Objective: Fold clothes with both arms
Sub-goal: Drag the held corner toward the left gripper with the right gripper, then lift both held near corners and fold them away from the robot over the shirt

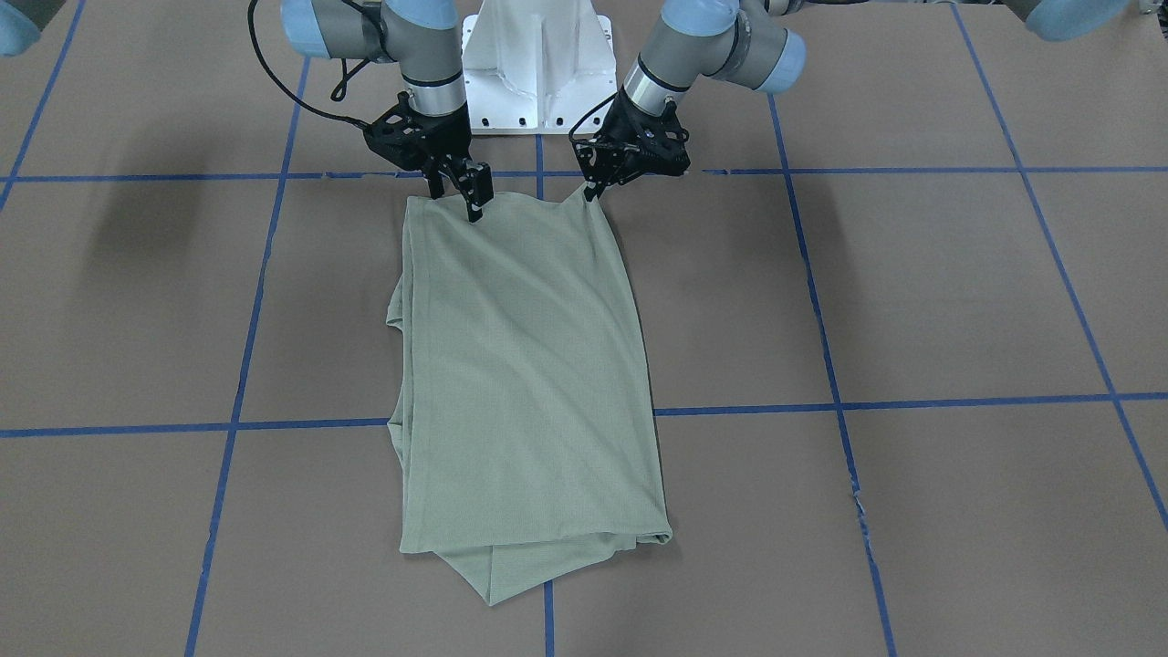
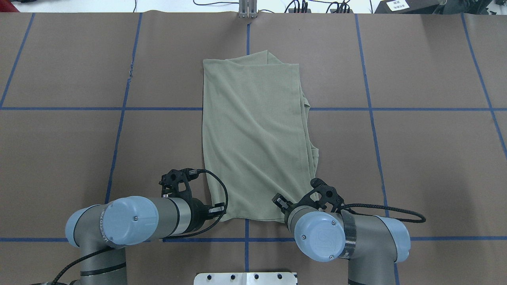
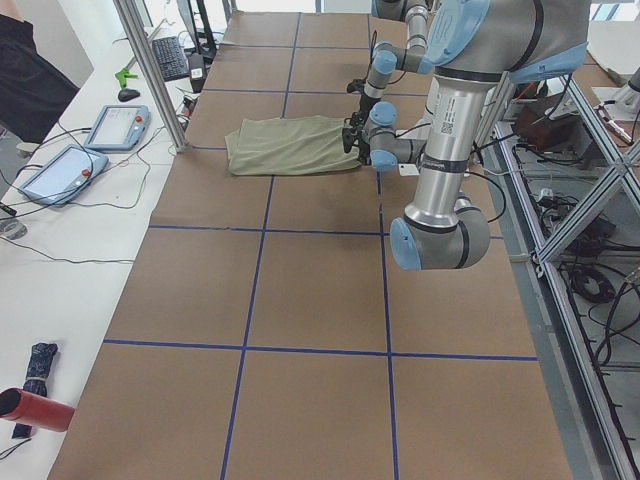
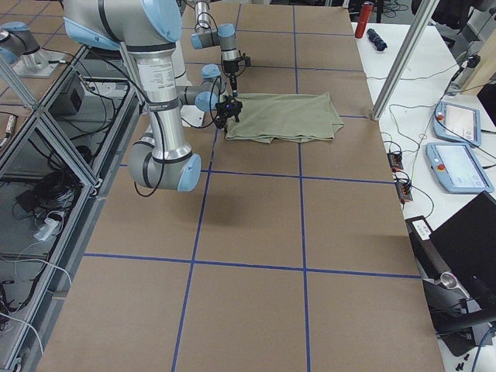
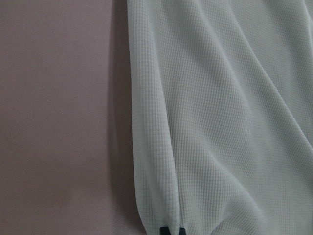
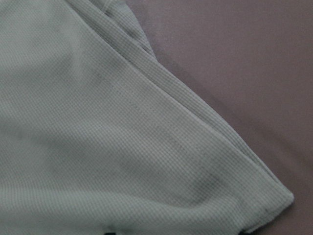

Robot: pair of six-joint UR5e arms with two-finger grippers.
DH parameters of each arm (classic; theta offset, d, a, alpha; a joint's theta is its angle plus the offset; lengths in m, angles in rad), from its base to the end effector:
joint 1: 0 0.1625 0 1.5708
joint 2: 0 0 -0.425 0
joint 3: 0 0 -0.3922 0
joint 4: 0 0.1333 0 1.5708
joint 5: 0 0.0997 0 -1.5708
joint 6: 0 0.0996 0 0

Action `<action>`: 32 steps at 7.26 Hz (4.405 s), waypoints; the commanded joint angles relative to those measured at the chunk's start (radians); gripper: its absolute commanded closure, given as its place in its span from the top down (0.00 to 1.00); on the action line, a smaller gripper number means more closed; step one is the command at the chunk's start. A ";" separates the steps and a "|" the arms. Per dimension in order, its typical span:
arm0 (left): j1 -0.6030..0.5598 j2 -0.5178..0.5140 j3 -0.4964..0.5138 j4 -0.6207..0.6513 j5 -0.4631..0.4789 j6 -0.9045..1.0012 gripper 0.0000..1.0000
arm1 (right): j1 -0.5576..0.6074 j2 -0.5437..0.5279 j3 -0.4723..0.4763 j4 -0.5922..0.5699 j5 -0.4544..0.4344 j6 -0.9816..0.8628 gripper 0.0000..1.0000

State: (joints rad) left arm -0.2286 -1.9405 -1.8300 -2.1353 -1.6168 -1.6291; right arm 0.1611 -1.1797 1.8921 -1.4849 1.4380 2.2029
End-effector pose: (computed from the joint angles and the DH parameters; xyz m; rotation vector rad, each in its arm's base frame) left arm 0.5552 -0.2613 0.2720 0.0614 1.1952 -0.2245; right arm -0.5679 -0.2407 0.2965 -0.0656 -0.8279 0.8016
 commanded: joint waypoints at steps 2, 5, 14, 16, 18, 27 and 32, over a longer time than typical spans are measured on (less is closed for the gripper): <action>0.000 0.000 0.000 0.000 0.000 0.000 0.00 | 0.000 0.014 -0.001 0.000 -0.001 0.086 0.15; 0.000 -0.002 0.000 0.000 0.000 0.000 0.00 | 0.002 0.017 -0.001 0.000 -0.001 0.116 0.00; -0.099 -0.006 -0.457 0.414 -0.286 0.011 0.00 | 0.075 0.106 0.467 -0.445 0.149 0.081 0.00; -0.144 -0.020 -0.387 0.413 -0.279 0.104 0.00 | 0.090 0.118 0.400 -0.437 0.130 -0.045 0.00; -0.245 -0.086 -0.199 0.402 -0.282 0.263 0.00 | 0.184 0.181 0.243 -0.366 0.139 -0.168 0.00; -0.377 -0.210 0.167 0.228 -0.246 0.359 0.00 | 0.386 0.341 -0.344 0.049 0.147 -0.342 0.00; -0.425 -0.271 0.290 0.173 -0.238 0.397 0.00 | 0.414 0.397 -0.453 0.080 0.171 -0.354 0.00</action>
State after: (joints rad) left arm -0.6523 -2.1891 -1.5644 -1.9596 -1.8548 -1.2335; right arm 0.5754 -0.7910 1.4526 -1.4064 1.6087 1.8501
